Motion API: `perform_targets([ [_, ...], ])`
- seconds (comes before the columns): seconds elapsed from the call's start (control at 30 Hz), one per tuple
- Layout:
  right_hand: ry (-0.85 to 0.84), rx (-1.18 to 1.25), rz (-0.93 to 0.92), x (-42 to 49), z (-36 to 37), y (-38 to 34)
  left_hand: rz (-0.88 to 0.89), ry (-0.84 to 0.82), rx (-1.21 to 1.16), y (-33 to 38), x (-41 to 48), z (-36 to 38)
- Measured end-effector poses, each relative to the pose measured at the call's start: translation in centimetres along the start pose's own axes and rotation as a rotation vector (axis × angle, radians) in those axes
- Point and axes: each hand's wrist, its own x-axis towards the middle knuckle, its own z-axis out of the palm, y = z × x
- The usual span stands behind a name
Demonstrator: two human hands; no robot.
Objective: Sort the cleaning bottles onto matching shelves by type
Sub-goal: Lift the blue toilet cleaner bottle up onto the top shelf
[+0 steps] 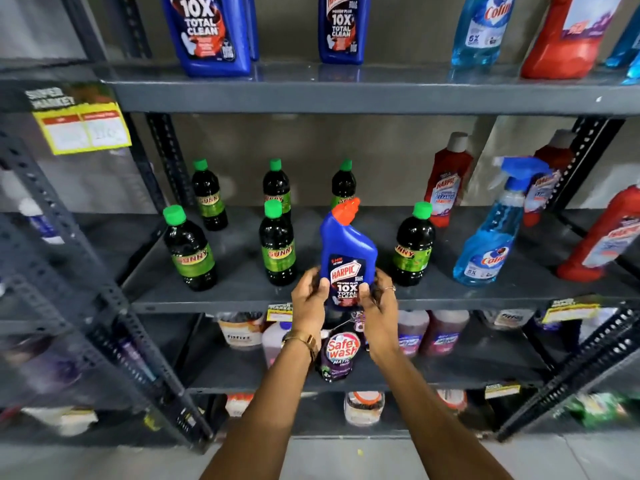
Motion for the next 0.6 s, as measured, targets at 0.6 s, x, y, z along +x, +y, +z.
perform_targets([
  [0.6,0.007,-0.069,-0.675,7.1,-0.5,-28.8,0.749,-0.207,0.320,30.4,2.0,6.9],
])
